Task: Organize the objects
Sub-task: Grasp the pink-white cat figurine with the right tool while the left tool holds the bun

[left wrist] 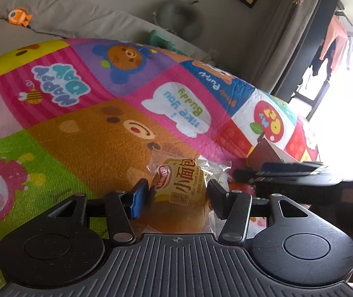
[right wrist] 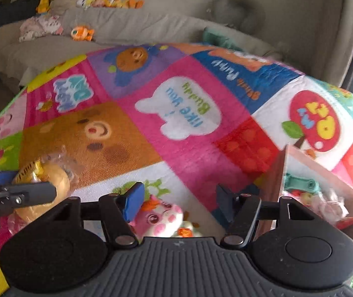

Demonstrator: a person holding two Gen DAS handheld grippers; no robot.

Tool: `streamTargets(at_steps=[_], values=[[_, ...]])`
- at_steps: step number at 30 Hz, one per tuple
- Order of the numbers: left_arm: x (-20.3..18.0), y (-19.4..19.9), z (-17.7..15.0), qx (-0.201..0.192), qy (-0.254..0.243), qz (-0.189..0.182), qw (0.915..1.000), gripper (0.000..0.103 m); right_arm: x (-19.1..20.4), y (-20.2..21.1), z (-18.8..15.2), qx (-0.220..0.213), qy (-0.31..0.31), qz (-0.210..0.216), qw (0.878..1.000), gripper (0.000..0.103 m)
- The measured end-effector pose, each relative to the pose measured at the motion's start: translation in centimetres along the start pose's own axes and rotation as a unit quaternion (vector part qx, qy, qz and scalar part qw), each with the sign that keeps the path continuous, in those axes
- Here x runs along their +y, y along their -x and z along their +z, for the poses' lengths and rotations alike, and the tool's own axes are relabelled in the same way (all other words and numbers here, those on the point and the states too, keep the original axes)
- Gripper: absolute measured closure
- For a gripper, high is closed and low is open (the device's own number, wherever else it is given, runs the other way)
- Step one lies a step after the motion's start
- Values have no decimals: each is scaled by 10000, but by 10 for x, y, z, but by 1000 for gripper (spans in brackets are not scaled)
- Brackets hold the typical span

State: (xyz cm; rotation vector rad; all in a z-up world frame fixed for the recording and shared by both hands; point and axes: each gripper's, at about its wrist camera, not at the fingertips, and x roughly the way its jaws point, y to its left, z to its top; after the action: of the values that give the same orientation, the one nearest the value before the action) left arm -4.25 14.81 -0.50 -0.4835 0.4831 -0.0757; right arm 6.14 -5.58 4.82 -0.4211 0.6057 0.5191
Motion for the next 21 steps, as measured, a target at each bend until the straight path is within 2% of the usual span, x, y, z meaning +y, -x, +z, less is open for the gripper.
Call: streamTargets(at_steps=[3,7,13,17,21], values=[[0,0,0,-1,30,-18,10000,45,4,-6,-8,226,-12,176,9996,41],[2,0,1,5,64,-43,10000,45,4,9,-20,288,-79,288,9991,43],[2,0,1,6,73,-46,10000,45,-5,38,-47,841,-466,1061,9897,44],[2,0,1,5,71,-47,10000,45,-9,58,-59,768,-508,1050,9902,44],[2,0,1,7,81,-51,10000,45,-18,70,-57,409,-646,734,9944,44]])
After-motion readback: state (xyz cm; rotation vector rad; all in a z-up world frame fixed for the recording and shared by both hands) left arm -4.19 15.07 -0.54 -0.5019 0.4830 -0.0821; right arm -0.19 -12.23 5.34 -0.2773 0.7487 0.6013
